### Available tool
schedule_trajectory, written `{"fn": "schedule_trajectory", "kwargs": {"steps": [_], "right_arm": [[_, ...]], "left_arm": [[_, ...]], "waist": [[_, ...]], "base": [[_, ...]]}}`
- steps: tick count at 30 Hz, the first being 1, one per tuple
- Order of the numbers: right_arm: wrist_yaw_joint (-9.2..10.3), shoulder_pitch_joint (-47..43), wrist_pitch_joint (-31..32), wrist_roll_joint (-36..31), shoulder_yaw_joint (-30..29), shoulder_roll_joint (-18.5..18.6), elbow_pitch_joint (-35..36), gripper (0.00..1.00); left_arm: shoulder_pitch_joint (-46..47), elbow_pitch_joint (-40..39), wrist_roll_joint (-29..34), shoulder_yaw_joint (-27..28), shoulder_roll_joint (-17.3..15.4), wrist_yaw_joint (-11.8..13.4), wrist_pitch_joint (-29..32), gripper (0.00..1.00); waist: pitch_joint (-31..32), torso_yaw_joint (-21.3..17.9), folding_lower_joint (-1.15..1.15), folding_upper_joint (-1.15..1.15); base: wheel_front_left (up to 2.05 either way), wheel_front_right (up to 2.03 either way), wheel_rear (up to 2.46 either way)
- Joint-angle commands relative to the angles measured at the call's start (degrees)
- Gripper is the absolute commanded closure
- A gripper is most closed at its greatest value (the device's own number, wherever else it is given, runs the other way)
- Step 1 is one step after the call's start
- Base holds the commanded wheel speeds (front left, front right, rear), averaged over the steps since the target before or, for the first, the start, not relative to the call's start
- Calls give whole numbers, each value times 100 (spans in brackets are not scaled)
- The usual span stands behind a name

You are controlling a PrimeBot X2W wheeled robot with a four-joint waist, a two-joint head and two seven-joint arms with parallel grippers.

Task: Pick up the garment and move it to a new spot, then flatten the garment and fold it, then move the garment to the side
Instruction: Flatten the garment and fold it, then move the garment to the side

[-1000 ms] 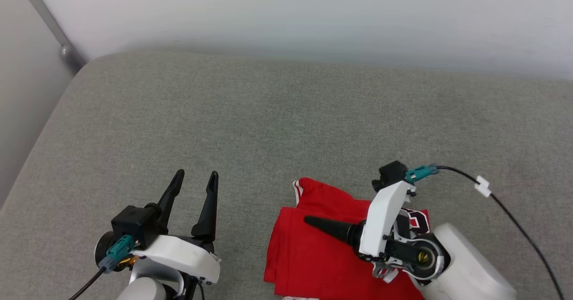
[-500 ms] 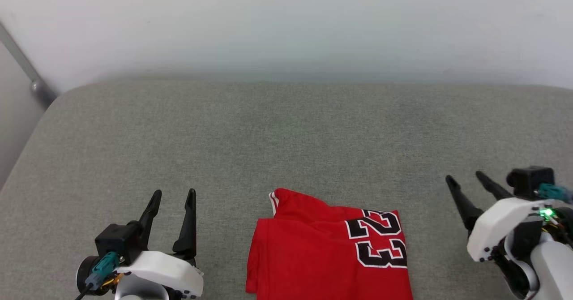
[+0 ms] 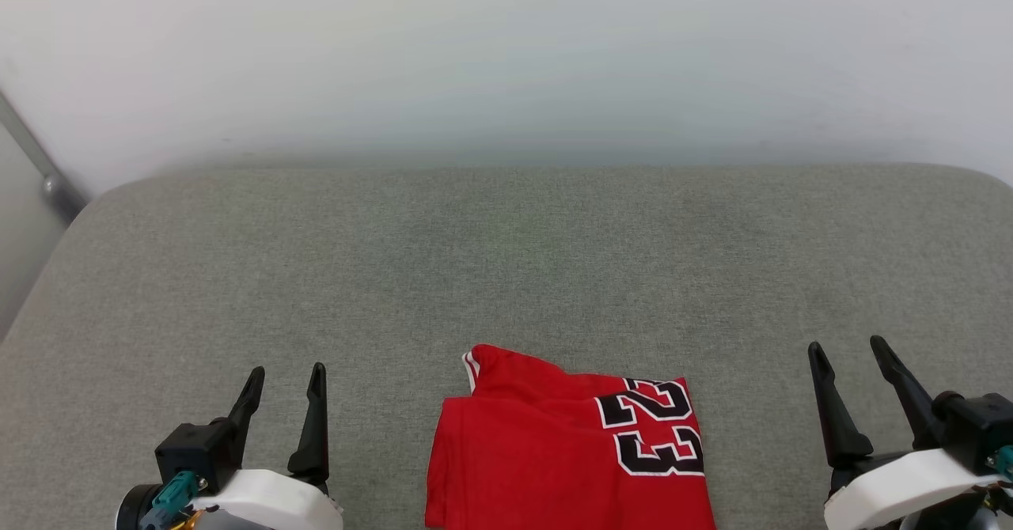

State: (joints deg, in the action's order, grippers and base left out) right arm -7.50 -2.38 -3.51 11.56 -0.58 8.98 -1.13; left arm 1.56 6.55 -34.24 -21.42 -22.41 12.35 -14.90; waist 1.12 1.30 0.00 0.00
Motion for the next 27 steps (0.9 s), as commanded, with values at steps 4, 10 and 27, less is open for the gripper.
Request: {"fn": "schedule_trajectory", "kwargs": {"steps": [4,10,27], "right_arm": [[2,-255,119,-38,-48,-166,369,0],[2,-265,237,-47,-30,-249,550,0],[1,280,1656,1558,-1168,597,-496,0]], "left_arm": [[-66,14,38,43,-4,18,-37,0],[51,55,57,81,0,-30,-38,0],[160,-52,218,333,242,-106,-39,0]], "waist": [[-8,-43,0,0],[-38,-73,0,0],[-209,19,0,0]], "base": [[0,0,0],[0,0,0],[0,0,0]]}}
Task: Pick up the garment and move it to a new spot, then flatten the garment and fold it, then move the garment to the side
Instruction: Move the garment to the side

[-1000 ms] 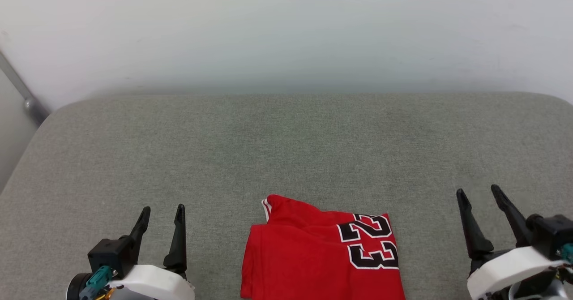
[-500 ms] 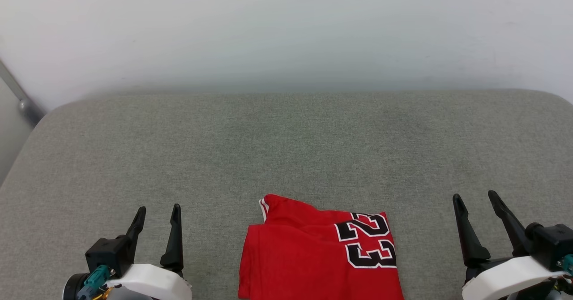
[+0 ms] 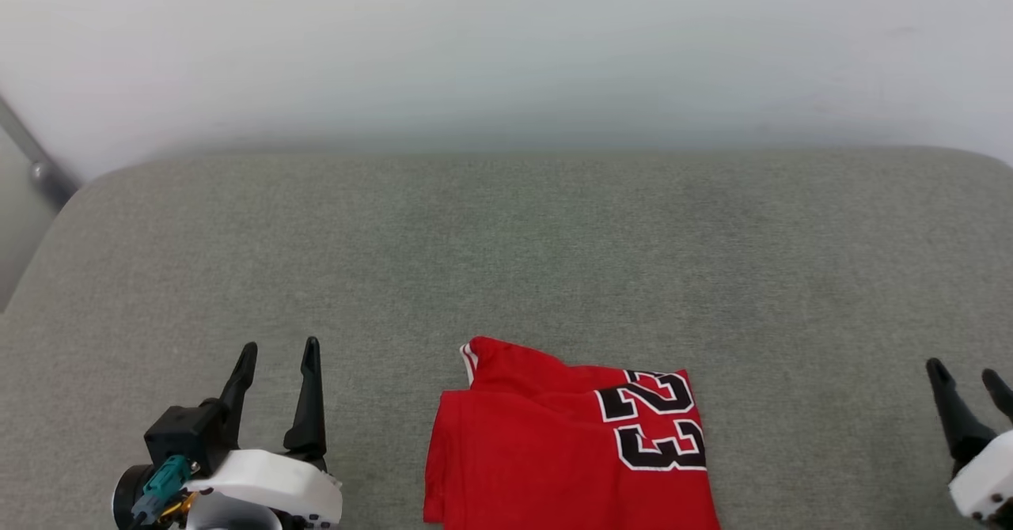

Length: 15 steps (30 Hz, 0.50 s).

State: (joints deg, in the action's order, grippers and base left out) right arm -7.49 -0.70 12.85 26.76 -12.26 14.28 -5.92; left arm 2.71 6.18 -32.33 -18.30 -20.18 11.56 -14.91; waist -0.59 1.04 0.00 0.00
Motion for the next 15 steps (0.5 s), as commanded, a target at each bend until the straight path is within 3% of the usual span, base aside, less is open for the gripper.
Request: {"fn": "schedule_trajectory", "kwargs": {"steps": [1,6,11,15], "right_arm": [[0,195,176,201,-26,173,-145,0],[1,419,1357,1001,274,400,-709,0],[1,522,3041,1983,559,10,-1042,0],[0,728,3747,2356,618,-390,-1206,0]], "left_arm": [[57,-25,61,47,45,-35,-38,0],[131,-8,202,144,180,-145,-33,0],[212,37,291,222,291,-278,-31,0],[305,59,362,247,365,-389,-27,0]], "waist": [[-69,80,0,0],[-200,295,0,0],[-321,506,0,0],[-469,655,0,0]], "base": [[0,0,0],[0,0,0],[0,0,0],[0,0,0]]}}
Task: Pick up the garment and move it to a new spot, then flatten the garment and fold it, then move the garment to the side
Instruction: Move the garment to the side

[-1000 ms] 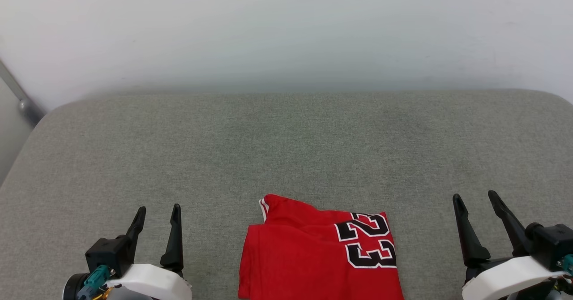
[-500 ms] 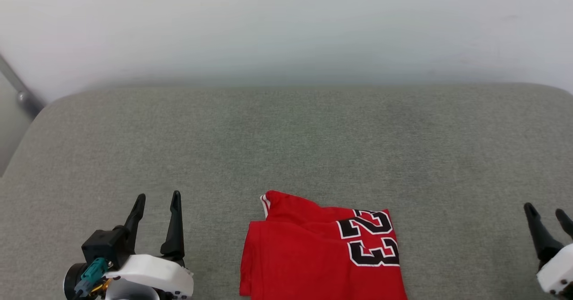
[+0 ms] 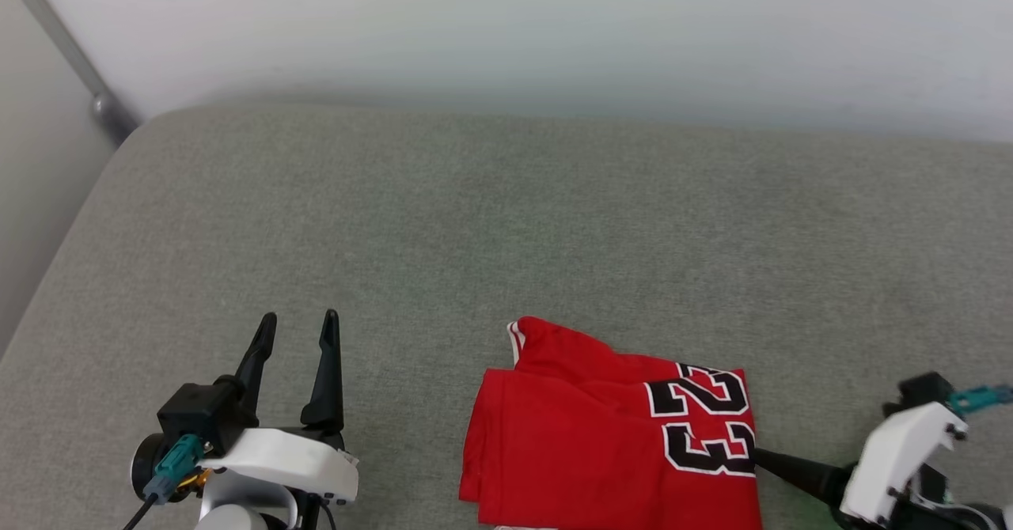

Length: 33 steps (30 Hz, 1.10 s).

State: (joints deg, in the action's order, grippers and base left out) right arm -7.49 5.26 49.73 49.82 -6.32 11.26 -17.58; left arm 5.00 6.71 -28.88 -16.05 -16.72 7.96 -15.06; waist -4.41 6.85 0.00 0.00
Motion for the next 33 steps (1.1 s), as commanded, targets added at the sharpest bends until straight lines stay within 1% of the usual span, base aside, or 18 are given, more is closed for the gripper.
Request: {"fn": "schedule_trajectory", "kwargs": {"steps": [1,5,9,10,11,12,13,14,19,22,26,28,33], "right_arm": [[1,186,123,106,24,-163,-92,0],[1,470,273,411,24,-446,-376,0],[4,649,346,529,118,-527,-715,0],[5,691,352,554,143,-532,-767,32],[5,691,352,554,143,-532,-767,32],[5,713,345,573,170,-522,-797,62],[4,728,335,602,197,-509,-813,96],[4,751,317,623,228,-490,-802,100],[0,842,116,469,512,-225,-586,100],[1,918,-183,-98,906,118,-431,100],[1,1103,-588,-1003,1380,540,-394,100],[1,1243,-744,-1392,1511,677,-454,100],[1,1618,-988,-2118,1654,842,-628,100]], "left_arm": [[100,25,45,35,31,-44,-13,0],[211,82,114,84,88,-131,-13,0],[270,147,183,121,144,-209,-13,0],[276,159,205,138,155,-231,-13,0],[276,159,205,138,155,-231,-13,0],[281,172,213,157,164,-241,-13,0],[281,183,225,175,175,-252,-13,0],[268,199,252,198,177,-269,-13,0],[165,272,345,254,207,-294,-12,0],[116,262,387,273,227,-318,-13,0],[23,234,413,381,203,-304,-12,0],[12,178,449,397,210,-311,-13,0],[38,37,512,448,211,-359,-13,0]], "waist": [[-125,105,0,0],[-244,196,0,0],[-305,266,0,0],[-308,277,0,0],[-308,277,0,0],[-308,283,0,0],[-305,285,0,0],[-290,277,0,0],[-167,153,0,0],[-84,-23,0,0],[-6,-415,0,0],[-13,-641,0,0],[-150,-1306,0,0]], "base": [[0,0,0],[0,0,0],[0,0,0],[0,0,0],[0,0,0],[0,0,0],[0,0,0],[0,0,0],[0,0,0],[0,0,0],[0,0,0],[0,0,0],[0,0,0]]}}
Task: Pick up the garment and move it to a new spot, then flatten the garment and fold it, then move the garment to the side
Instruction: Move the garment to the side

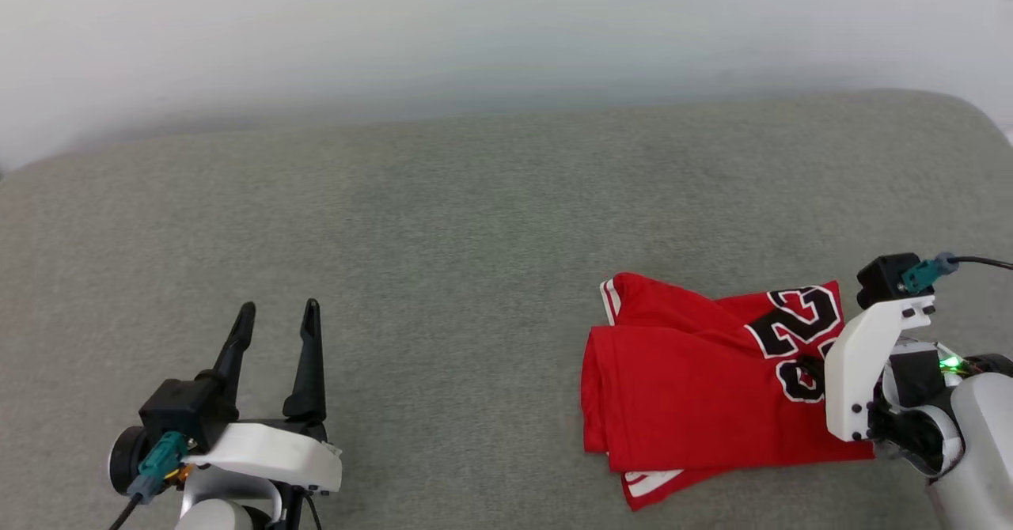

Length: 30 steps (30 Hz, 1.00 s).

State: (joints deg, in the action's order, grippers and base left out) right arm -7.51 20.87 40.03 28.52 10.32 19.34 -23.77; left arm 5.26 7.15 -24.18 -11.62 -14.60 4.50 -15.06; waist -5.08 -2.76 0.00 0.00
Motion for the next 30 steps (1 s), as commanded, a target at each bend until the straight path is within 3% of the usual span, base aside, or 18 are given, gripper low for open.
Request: {"fn": "schedule_trajectory", "kwargs": {"steps": [1,8,13,24,30], "right_arm": [[3,131,-23,-102,36,-24,-24,100],[4,794,-289,-576,-198,-55,-215,100],[5,1248,-640,-893,-713,58,-520,100],[5,2340,-1606,-1936,-2311,387,-1088,100],[5,2657,-2056,-2484,-3093,215,-1270,100]], "left_arm": [[-10,-48,43,63,-21,7,-13,0],[319,-372,177,186,-218,-56,-7,0],[748,-709,288,118,-419,-179,129,0],[1593,-1480,499,-145,-729,-447,580,0],[1845,-1735,538,-171,-847,-515,705,0]], "waist": [[-140,-530,0,0],[-953,-1402,0,0],[-1590,-1719,0,0],[-2827,-1592,0,0],[-3244,-1445,0,0]], "base": [[0,0,0],[0,0,0],[0,0,0],[0,0,0],[0,0,0]]}}
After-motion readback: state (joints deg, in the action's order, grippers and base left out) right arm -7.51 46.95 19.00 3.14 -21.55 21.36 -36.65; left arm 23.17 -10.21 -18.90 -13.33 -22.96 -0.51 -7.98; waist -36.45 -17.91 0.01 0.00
